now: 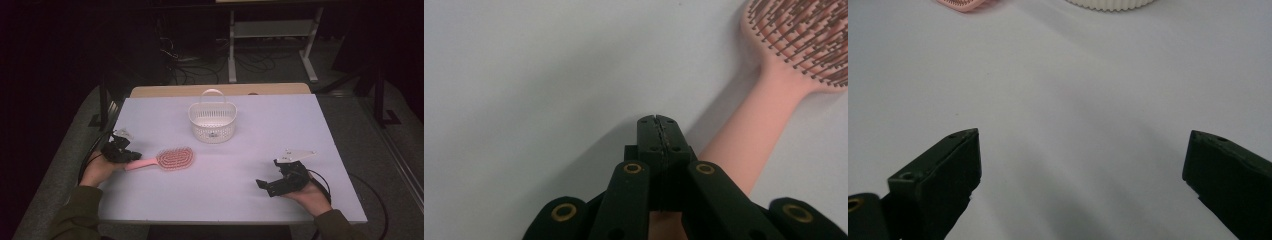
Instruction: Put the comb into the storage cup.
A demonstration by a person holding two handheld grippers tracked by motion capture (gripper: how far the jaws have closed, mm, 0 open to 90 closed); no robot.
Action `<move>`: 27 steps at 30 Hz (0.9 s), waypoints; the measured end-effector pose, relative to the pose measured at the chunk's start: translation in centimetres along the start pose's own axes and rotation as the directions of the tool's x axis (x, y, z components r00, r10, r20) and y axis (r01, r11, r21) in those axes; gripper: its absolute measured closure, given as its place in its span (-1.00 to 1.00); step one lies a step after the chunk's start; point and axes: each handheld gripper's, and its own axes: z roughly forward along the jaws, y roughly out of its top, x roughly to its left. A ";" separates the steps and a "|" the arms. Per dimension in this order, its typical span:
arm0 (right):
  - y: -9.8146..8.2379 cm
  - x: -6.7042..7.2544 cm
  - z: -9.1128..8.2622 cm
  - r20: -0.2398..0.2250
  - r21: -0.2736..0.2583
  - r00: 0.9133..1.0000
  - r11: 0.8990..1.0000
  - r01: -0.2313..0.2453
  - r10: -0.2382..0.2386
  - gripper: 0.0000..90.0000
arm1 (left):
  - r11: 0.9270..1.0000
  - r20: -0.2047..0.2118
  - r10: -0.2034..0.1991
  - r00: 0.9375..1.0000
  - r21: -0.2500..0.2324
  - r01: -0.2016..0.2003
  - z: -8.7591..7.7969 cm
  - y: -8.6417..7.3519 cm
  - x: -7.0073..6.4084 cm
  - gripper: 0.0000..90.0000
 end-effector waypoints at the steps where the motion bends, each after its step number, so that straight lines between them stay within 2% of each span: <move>1: 0.0 0.0 0.0 -0.001 0.000 1.000 1.000 -0.001 0.001 -0.95 | 1.000 0.004 0.002 1.000 0.001 -0.002 0.0 -0.1 -0.1 1.00; 20: 0.0 0.0 0.1 0.000 0.007 1.000 1.000 -0.004 0.004 -0.95 | 1.000 0.041 0.009 0.999 -0.011 -0.008 -1.0 -2.0 -1.7 1.00; 27: 0.0 -0.1 0.1 -0.001 0.007 1.000 1.000 -0.004 0.004 -0.95 | 1.000 0.057 0.018 0.998 -0.019 -0.017 -1.5 -2.4 -2.8 1.00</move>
